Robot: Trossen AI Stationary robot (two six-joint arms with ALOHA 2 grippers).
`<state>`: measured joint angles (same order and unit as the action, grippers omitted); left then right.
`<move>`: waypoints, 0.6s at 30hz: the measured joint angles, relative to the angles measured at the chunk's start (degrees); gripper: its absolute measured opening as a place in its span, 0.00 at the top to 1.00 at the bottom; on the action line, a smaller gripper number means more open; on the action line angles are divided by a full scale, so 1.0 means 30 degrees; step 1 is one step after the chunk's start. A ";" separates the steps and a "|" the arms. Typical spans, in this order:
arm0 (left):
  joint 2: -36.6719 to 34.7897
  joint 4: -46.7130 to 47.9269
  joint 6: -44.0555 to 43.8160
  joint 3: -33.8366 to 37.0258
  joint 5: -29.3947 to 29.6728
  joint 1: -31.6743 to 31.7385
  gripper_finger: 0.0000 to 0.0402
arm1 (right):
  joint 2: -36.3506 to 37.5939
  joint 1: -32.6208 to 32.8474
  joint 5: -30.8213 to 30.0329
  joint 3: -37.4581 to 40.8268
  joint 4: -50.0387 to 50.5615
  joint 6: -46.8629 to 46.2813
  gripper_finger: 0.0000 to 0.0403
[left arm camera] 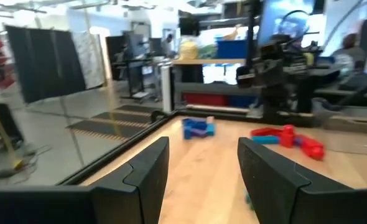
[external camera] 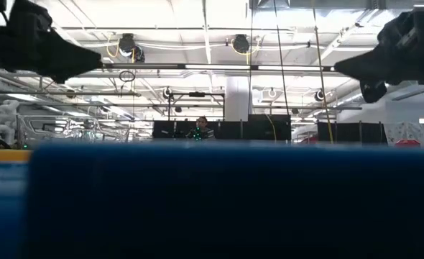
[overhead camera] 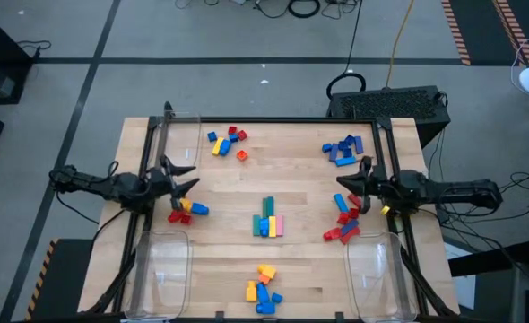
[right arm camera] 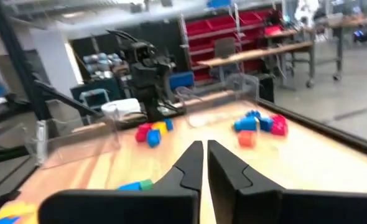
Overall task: Sort blocks by size
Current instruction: Put the blue one stud game piece into the top left transparent bin
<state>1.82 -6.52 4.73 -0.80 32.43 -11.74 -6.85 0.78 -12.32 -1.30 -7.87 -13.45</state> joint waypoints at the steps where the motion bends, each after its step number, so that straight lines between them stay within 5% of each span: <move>1: 0.0249 0.0006 -0.0272 0.0000 -0.0001 0.0411 0.52 | -0.0423 0.0000 -0.0249 0.0000 -0.0196 -0.0061 0.96; 10: 0.4149 -0.1018 -0.2350 0.0000 -0.3612 0.4276 0.52 | -0.4470 -0.0015 -0.1675 0.0000 -0.4356 0.0024 0.74; 18: 0.8369 -0.0693 -0.2253 -0.1795 -0.6734 0.5193 0.52 | -0.6597 -0.0015 -0.3490 0.0000 -0.7635 0.1071 0.57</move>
<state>26.92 -8.60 -2.03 -6.18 12.23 3.84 -26.64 0.73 -22.79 -1.30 -30.78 -10.24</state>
